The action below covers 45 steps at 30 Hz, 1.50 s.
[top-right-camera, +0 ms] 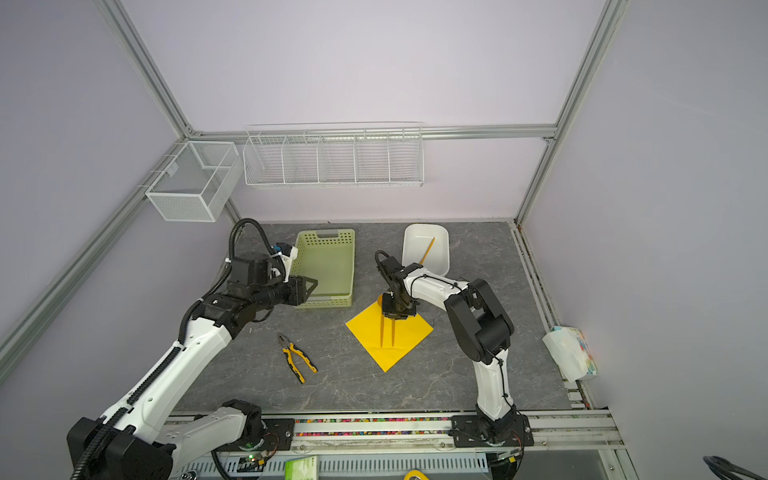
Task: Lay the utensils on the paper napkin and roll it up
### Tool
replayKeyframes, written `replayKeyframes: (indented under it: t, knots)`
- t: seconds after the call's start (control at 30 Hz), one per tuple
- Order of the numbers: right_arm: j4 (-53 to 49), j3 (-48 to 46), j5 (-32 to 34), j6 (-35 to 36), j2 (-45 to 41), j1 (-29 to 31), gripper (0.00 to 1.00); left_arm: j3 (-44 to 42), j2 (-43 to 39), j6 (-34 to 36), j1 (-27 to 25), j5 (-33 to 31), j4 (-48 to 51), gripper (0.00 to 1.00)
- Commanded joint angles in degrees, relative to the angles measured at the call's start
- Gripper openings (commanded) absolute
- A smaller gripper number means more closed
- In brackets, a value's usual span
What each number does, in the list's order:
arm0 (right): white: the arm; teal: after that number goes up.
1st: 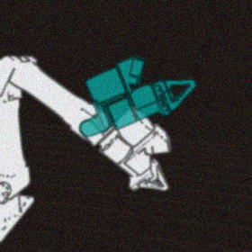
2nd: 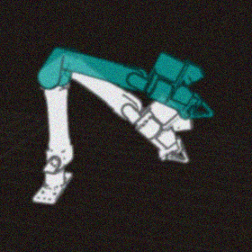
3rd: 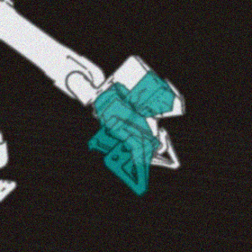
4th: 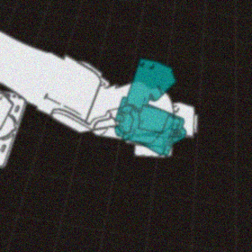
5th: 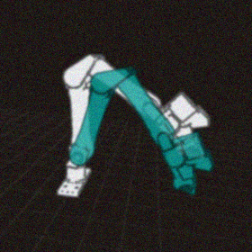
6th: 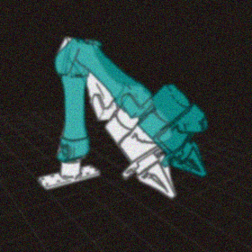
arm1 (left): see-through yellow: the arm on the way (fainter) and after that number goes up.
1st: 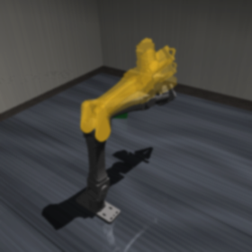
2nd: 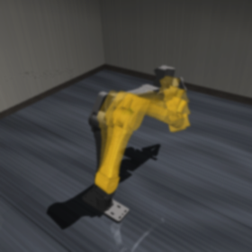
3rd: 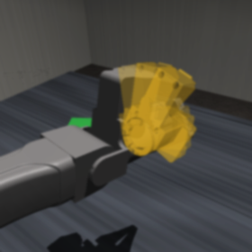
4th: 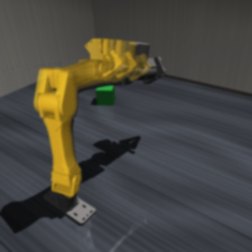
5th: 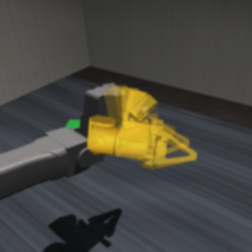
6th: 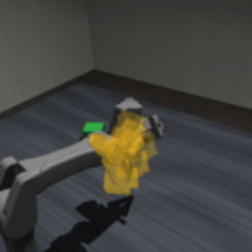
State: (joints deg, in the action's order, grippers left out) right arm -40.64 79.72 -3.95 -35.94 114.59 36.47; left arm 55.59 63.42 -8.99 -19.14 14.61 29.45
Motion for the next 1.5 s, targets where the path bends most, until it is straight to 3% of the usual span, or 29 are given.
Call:
replayKeyframes:
  t: [0.0, 1.47]
  knots:
    - [-0.58, 0.55, -0.10, 0.36, 0.40, 0.37, 0.16, -0.84, -1.01, -0.23, 0.30, 0.14, 0.12, 0.48]
    - [-0.50, 0.62, -1.08, -0.95, -0.94, 1.76, 0.20, -0.79, -1.29, 0.06, 0.33, -0.38, 0.26, 0.48]
